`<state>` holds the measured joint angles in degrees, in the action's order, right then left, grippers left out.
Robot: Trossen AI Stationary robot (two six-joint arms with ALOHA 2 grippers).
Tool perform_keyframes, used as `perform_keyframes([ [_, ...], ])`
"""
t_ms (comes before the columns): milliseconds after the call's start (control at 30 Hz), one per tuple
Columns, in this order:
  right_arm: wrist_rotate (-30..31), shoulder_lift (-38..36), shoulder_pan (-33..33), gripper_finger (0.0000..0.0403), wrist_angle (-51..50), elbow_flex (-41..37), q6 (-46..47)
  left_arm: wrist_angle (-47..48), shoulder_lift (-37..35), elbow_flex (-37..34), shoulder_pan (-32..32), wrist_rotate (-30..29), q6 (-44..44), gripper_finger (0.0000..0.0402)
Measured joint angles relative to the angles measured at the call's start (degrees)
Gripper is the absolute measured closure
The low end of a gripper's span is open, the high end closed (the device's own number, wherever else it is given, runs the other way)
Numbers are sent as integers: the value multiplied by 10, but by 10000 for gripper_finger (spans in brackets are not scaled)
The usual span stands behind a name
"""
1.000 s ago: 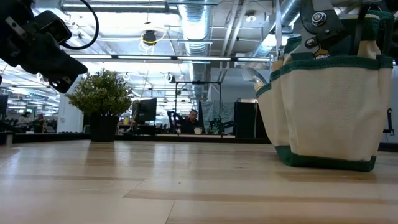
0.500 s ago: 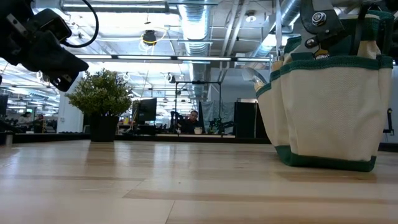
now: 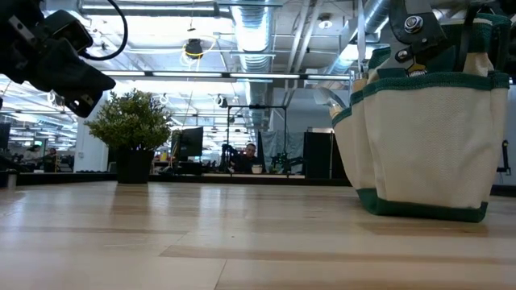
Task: Pick & Place Garden tools in Gardening bag
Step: Return to Home Position
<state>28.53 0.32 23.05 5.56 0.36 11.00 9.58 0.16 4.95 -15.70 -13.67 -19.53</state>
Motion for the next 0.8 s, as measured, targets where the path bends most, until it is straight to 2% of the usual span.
perform_keyframes([
  [800,0,0,0,403,0,0,0,-7,0,0,0,0,0,394],
])
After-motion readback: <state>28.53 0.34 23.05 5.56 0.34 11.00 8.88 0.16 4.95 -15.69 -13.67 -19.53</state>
